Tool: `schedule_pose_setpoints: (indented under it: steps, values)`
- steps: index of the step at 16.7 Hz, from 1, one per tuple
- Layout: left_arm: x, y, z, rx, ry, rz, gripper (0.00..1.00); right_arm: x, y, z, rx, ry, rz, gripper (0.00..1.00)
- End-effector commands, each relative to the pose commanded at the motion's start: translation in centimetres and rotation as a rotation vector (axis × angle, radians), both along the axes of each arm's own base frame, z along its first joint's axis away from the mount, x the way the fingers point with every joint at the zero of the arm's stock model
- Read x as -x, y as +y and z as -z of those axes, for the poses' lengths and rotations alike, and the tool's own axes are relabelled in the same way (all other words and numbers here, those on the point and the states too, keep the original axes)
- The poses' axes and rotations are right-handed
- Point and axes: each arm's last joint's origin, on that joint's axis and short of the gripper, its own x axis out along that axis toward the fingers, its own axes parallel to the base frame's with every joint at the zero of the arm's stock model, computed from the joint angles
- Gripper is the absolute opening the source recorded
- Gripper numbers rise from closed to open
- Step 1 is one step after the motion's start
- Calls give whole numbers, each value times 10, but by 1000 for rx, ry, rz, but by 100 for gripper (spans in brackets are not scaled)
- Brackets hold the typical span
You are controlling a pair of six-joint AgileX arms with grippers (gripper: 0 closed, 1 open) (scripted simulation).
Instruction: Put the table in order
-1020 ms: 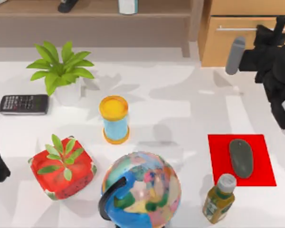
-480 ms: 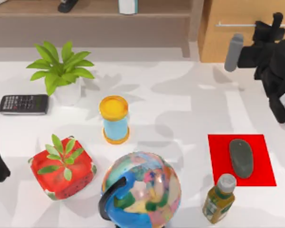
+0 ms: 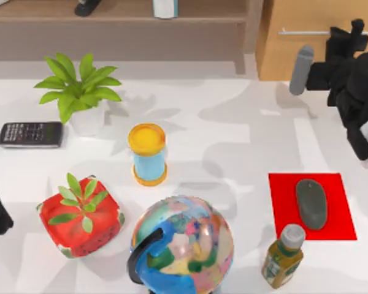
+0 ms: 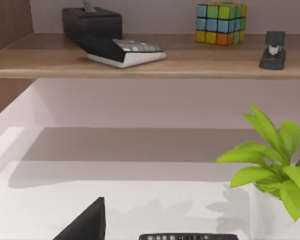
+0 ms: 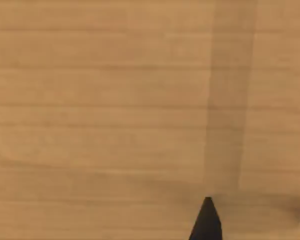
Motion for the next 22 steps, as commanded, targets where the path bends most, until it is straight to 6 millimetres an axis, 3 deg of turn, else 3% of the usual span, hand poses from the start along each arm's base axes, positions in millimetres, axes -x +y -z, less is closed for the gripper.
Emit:
schedule_pose_setpoints:
  steps: [4,5,12,13,22]
  values:
    - [0,0,0,0,0,0,100,0,0,0,0,0,0,98]
    - [0,0,0,0,0,0,100,0,0,0,0,0,0,100]
    - [0,0,0,0,0,0,100,0,0,0,0,0,0,100]
    - [0,0,0,0,0,0,100,9,4,13,1,54,-11,100]
    - [0,0,0,0,0,0,100,22,10,4,8,-18,-20,100]
